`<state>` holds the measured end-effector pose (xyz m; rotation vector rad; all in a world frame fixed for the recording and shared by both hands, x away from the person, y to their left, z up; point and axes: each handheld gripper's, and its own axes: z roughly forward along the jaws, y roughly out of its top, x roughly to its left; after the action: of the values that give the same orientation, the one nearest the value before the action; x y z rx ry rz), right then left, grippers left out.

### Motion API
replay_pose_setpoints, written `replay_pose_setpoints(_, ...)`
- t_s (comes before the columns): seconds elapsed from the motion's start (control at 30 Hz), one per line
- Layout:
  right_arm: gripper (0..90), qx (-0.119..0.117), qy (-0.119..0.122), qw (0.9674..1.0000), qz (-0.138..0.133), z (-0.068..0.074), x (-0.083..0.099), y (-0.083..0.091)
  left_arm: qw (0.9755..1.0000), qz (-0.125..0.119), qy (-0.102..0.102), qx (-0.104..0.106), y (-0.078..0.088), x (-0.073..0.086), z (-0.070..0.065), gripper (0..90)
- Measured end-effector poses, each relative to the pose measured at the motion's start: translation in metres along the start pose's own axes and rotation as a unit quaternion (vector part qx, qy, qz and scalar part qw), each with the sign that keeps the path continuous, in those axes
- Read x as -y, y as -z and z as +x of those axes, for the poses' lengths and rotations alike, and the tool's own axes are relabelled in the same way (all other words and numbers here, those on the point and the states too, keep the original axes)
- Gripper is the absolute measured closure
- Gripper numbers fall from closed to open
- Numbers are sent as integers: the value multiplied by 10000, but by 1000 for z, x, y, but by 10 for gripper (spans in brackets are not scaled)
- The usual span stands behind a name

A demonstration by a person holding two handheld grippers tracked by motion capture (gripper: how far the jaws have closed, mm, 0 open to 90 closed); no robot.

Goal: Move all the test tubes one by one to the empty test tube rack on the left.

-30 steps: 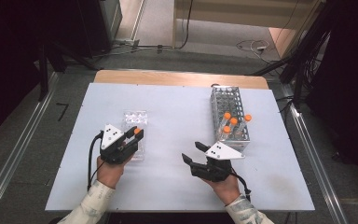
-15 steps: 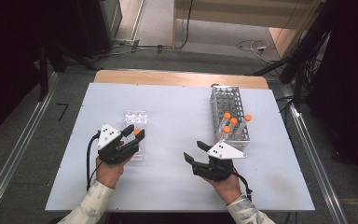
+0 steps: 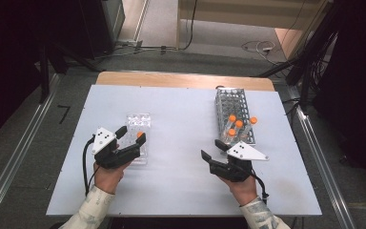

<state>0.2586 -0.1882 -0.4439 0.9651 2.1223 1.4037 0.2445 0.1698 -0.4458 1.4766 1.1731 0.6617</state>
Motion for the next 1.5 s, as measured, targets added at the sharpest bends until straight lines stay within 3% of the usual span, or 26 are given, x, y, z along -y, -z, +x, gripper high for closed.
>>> replay_pose_setpoints(0.73, 357, 509, -231, 9983, -186, -31, 3, 28, 9999, -64, 57, -79, 7, -1, 6, 236)
replay_pose_setpoints(1.03, 357, 830, -217, 9962, -116, -40, 9, 18, 9998, -32, 72, -182, 6, -1, 8, 180)
replay_pose_setpoints(1.5, 533, 1092, -292, 9936, -37, -55, 14, 0, 9998, -43, 60, -202, 6, -1, 9, 177)
